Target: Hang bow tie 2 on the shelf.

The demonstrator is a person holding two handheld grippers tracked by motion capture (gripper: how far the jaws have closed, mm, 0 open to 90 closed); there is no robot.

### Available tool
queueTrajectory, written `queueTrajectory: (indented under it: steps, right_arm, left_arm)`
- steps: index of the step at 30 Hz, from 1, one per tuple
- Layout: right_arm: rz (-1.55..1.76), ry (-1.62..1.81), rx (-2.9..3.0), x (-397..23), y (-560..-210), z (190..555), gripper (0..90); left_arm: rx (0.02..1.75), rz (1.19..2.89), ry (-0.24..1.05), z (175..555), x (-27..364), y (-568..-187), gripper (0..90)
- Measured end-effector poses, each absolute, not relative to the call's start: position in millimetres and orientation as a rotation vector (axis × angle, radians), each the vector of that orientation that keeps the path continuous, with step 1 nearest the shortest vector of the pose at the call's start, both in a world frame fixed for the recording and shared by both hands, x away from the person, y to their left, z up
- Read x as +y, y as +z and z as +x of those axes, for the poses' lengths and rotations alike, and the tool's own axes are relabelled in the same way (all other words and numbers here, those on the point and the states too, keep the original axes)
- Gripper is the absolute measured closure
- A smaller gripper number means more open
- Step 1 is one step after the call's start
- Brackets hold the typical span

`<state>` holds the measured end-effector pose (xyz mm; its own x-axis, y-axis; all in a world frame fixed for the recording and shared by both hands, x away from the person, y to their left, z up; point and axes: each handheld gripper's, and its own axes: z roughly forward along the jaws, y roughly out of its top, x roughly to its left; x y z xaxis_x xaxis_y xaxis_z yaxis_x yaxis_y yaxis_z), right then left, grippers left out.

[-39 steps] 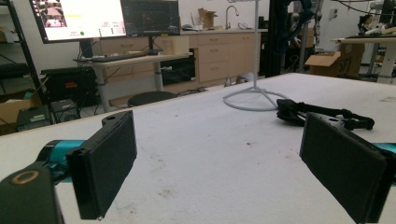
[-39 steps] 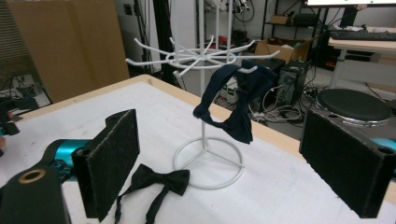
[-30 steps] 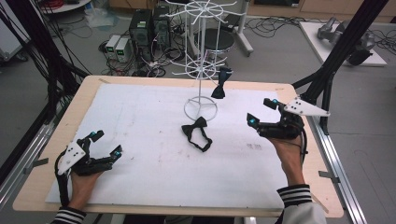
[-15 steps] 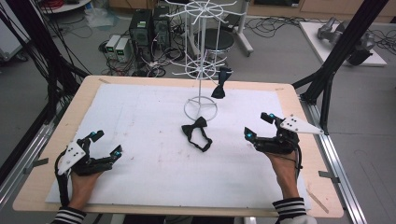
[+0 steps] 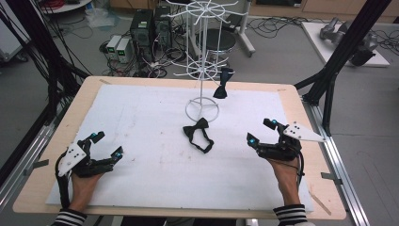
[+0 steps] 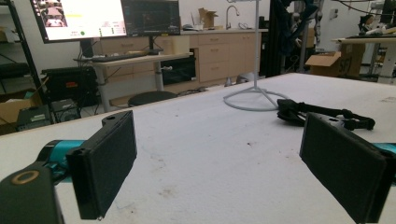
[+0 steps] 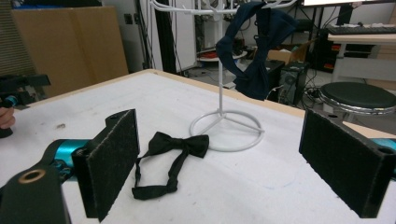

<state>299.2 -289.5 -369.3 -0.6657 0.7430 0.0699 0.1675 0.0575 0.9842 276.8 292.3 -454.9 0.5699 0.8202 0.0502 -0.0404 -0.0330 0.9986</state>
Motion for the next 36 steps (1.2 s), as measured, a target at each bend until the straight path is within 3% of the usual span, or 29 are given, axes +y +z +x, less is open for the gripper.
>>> queueTrajectory:
  steps: [24, 36]
  right_arm:
    - [0.916, 1.68, 1.84, -295, -383, 290, 11.6]
    - [0.92, 1.692, 1.825, -297, -393, 282, 11.6]
  left_arm:
    - [0.719, 1.443, 0.758, 278, 295, -453, 11.3]
    - [0.66, 1.496, 0.747, 290, 295, -416, 11.2]
